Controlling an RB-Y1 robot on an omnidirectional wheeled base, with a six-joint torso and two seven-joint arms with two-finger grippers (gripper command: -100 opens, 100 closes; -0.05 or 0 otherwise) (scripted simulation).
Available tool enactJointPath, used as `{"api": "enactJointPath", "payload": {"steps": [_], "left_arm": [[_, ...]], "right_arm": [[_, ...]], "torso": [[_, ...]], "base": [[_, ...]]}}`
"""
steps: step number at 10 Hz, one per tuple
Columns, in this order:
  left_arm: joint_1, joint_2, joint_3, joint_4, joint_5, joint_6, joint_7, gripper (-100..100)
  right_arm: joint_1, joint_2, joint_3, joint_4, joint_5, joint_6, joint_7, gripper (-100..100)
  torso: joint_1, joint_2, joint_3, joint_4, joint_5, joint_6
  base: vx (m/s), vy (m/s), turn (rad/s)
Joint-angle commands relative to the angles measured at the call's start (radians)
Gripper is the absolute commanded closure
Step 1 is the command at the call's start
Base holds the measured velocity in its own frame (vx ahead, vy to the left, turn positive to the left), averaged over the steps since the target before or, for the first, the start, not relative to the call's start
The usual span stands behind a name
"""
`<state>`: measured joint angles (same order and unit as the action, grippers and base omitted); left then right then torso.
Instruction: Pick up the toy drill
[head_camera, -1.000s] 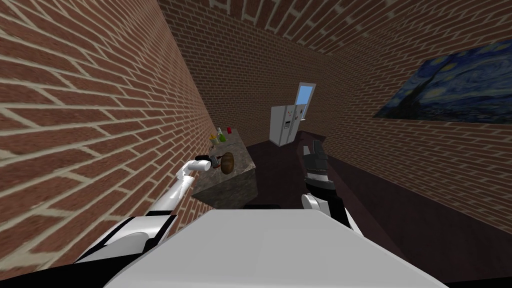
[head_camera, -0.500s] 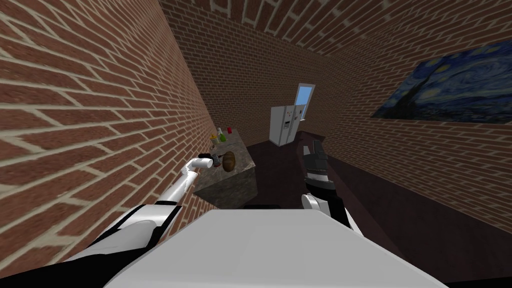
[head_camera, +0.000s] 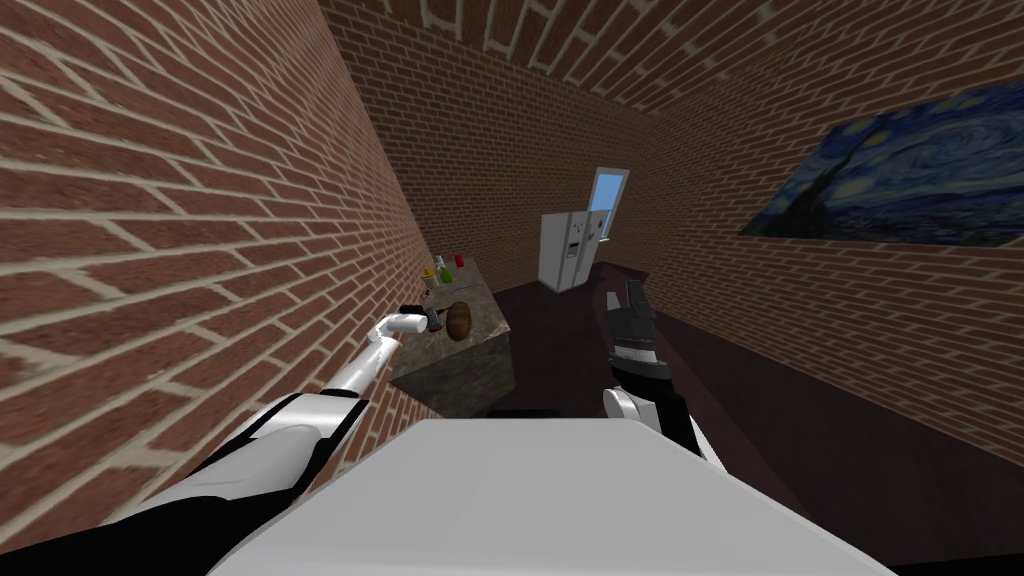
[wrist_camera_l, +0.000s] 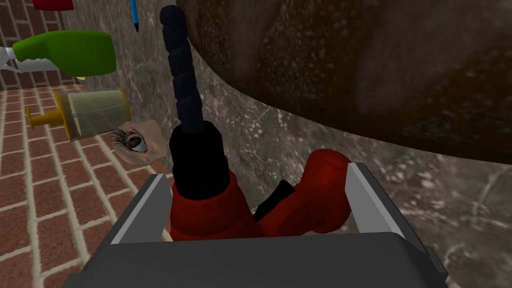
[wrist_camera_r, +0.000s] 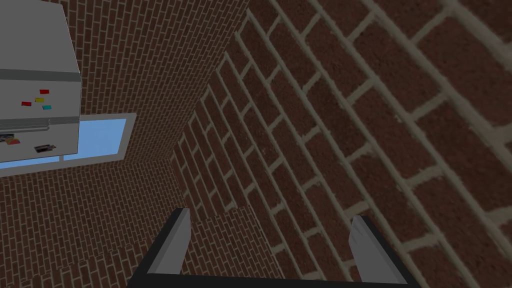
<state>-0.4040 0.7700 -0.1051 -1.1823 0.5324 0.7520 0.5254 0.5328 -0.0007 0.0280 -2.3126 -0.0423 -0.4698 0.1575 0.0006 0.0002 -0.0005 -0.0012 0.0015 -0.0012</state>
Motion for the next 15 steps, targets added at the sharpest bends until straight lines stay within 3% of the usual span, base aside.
{"api": "enactJointPath", "payload": {"steps": [1, 2, 3, 5, 6, 7, 8, 9, 10, 12, 13, 14, 15], "left_arm": [[-0.008, -0.003, -0.003, 0.028, -0.002, -0.001, 0.0, -100], [-0.053, 0.01, -0.051, 0.062, 0.024, -0.049, -0.005, -100], [-0.08, 0.01, -0.066, 0.091, 0.024, -0.049, -0.005, -100], [-0.092, 0.01, -0.066, 0.144, 0.024, -0.049, -0.005, -100], [-0.144, 0.023, -0.116, 0.185, 0.051, -0.097, -0.01, -100], [-0.175, 0.023, -0.129, 0.236, 0.051, -0.097, -0.01, -100], [-0.175, 0.023, -0.129, 0.267, 0.051, -0.097, -0.01, -100], [-0.22, 0.036, -0.176, 0.296, 0.078, -0.144, -0.014, -100], [-0.242, 0.036, -0.192, 0.314, 0.078, -0.144, -0.014, -100], [-0.258, 0.036, -0.192, 0.386, 0.078, -0.144, -0.014, -100], [-0.312, 0.05, -0.242, 0.422, 0.105, -0.192, -0.019, -100], [-0.341, 0.05, -0.254, 0.446, 0.105, -0.192, -0.019, -100], [-0.341, 0.05, -0.254, 0.444, 0.105, -0.192, -0.019, -100]], "right_arm": [[0.0, 0.0, 0.0, 0.0, 0.0, 0.0, 0.0, 0], [0.0, 0.0, 0.0, 0.0, 0.0, 0.0, 0.0, 0], [0.0, 0.0, 0.0, 0.0, 0.0, 0.0, 0.0, 0], [0.0, 0.0, 0.0, 0.0, 0.0, 0.0, 0.0, 0], [0.0, 0.0, 0.0, 0.0, 0.0, 0.0, 0.0, 0], [0.0, 0.0, 0.0, 0.0, 0.0, 0.0, 0.0, 0], [0.0, 0.0, 0.0, 0.0, 0.0, 0.0, 0.0, 0], [0.0, 0.0, 0.0, 0.0, 0.0, 0.0, 0.0, 0], [0.0, 0.0, 0.0, 0.0, 0.0, 0.0, 0.0, 0], [0.0, 0.0, 0.0, 0.0, 0.0, 0.0, 0.0, 0], [0.0, 0.0, 0.0, 0.0, 0.0, 0.0, 0.0, 0], [0.0, 0.0, 0.0, 0.0, 0.0, 0.0, 0.0, 0], [0.0, 0.0, 0.0, 0.0, 0.0, 0.0, 0.0, 0]], "torso": [[0.0, 0.0, 0.0, 0.0, 0.0, 0.0], [0.001, -0.001, -0.001, -0.001, 0.001, -0.001], [0.001, 0.001, 0.0, -0.001, 0.001, -0.001], [0.001, 0.001, 0.0, -0.001, 0.001, -0.001], [0.002, 0.0, 0.0, -0.001, 0.001, -0.001], [0.001, 0.001, 0.0, -0.001, 0.001, -0.001], [0.001, 0.002, 0.001, 0.0, 0.001, -0.001], [0.002, 0.001, 0.0, -0.001, 0.001, -0.001], [0.001, 0.002, 0.001, 0.0, 0.001, -0.001], [0.001, 0.001, 0.0, -0.001, 0.001, -0.001], [0.002, 0.0, -0.001, -0.001, 0.001, -0.001], [0.001, 0.001, 0.0, -0.001, 0.001, -0.001], [0.001, 0.002, 0.001, 0.0, 0.001, -0.001]], "base": [[0.0, 0.0, 0.0], [-0.043, -0.011, 0.016], [-0.062, -0.019, 0.005], [-0.026, 0.001, -0.001], [-0.053, -0.007, 0.012], [-0.062, -0.002, 0.0], [-0.028, -0.001, -0.004], [-0.055, -0.016, 0.013], [-0.064, -0.023, 0.004], [-0.016, -0.004, -0.002], [-0.041, -0.002, 0.012], [-0.061, -0.003, 0.002], [-0.035, -0.001, -0.002]]}}
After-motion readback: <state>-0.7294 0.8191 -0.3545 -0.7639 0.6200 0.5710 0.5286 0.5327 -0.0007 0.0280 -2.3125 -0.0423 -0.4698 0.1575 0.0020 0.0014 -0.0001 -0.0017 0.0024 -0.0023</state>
